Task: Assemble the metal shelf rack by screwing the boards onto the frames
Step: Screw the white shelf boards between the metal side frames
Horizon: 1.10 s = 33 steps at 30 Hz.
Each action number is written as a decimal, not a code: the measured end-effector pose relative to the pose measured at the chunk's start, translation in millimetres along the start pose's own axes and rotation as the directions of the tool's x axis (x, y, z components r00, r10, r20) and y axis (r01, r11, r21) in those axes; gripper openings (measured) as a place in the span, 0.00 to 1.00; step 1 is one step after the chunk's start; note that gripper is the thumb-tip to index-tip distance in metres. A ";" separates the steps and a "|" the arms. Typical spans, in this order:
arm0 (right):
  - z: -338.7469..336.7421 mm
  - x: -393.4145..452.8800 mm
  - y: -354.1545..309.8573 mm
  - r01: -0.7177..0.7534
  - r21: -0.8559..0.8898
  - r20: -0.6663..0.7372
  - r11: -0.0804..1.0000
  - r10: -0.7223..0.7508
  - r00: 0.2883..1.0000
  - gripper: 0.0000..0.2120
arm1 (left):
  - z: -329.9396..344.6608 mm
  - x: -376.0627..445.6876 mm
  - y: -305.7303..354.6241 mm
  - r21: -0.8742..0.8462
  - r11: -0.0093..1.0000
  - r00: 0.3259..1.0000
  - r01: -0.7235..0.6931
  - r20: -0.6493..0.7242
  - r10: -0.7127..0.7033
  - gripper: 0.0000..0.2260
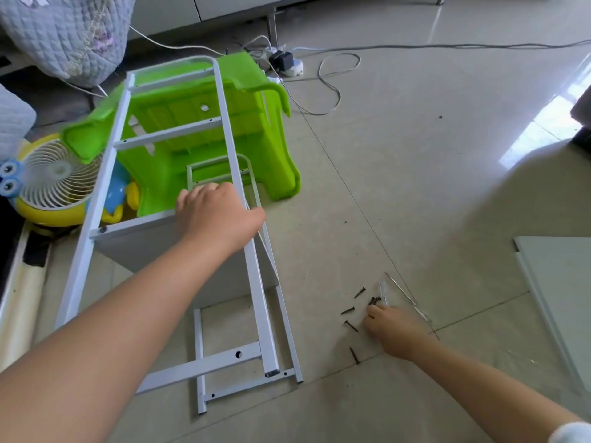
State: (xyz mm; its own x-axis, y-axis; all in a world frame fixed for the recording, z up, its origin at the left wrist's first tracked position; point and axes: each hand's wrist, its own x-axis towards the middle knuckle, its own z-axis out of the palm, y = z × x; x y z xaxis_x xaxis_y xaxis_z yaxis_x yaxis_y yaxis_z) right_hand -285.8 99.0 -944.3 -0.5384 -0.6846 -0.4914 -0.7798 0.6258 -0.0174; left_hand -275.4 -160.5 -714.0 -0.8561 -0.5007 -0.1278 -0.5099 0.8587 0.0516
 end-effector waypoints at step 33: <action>-70.8 19.5 12.0 -0.059 0.193 -0.159 0.979 0.091 0.983 0.12 | -3.5 -30.3 -46.3 0.071 0.985 0.984 -0.159 0.097 0.152 0.10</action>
State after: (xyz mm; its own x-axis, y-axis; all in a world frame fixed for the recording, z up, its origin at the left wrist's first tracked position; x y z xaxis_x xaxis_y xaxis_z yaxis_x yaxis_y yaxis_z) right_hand -328.3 66.7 -892.4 -0.6510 -0.6754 -0.3464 -0.6700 0.7258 -0.1559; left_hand -226.2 -185.5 -709.1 -0.9115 -0.3512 -0.2139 -0.3597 0.9331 0.0010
